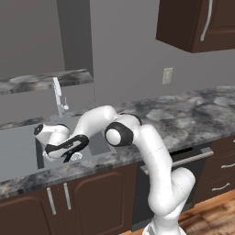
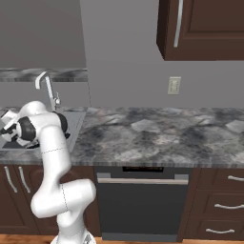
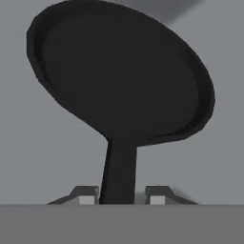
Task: Move the pot and pan from the stove into the sink.
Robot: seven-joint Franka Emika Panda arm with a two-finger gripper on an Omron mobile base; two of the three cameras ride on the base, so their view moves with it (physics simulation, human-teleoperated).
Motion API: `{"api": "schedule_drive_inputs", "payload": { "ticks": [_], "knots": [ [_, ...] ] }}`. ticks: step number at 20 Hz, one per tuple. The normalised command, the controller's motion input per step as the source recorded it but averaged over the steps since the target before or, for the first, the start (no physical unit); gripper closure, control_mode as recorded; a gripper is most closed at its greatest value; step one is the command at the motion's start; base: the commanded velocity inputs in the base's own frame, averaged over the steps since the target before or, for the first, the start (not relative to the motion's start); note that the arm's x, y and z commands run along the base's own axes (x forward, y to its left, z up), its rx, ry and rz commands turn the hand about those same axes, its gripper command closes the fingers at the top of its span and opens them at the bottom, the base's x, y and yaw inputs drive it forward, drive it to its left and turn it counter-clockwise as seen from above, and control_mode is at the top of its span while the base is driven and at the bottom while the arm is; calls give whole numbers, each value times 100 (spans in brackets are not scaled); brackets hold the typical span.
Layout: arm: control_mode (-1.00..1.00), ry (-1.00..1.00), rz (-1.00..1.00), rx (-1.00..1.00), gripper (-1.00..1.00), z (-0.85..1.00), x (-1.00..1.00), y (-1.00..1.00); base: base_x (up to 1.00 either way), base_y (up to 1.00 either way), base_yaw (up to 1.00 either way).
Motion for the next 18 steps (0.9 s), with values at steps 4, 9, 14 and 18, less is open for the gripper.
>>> {"api": "schedule_drive_inputs", "payload": {
  "ticks": [4,9,14,18],
  "knots": [
    [-100,0,-7,3,-100,52,13,0,0,0,0],
    [-100,-5,-8,3,-100,81,-9,-5,0,0,0],
    [-100,-17,-1,5,-100,84,-47,-22,0,0,0],
    [-100,-17,-5,7,-100,93,-55,-21,0,0,0]
  ]
}}
